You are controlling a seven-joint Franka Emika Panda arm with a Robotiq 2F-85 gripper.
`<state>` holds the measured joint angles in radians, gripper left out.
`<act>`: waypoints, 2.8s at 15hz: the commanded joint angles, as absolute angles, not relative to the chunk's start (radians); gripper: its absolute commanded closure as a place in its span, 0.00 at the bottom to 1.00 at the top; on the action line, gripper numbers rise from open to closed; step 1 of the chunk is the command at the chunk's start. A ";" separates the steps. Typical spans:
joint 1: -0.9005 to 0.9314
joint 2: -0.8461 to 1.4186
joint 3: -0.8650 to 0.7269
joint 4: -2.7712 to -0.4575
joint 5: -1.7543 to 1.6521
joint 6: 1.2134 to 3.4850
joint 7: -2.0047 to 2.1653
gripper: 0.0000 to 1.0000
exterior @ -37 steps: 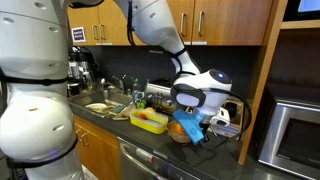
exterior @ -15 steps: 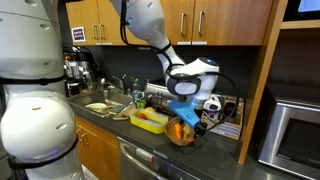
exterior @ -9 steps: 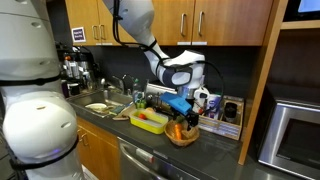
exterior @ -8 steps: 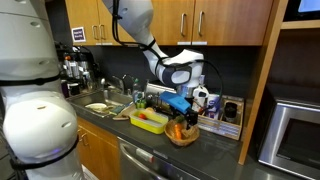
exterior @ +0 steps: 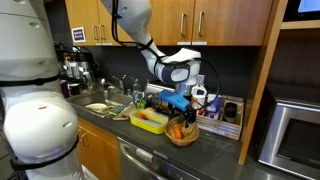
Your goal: Put the basket on the counter then put the carrot in the yellow container.
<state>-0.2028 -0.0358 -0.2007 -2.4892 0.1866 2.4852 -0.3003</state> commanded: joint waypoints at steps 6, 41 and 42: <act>-0.202 0.075 -0.185 -2.381 0.302 2.462 -0.457 0.00; -0.143 0.023 -0.152 -2.424 0.410 2.395 -0.795 0.00; -0.149 0.031 -0.156 -2.424 0.400 2.399 -0.781 0.00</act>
<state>-0.1370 0.0003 -0.1471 -2.4285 0.4397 2.3744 -0.8314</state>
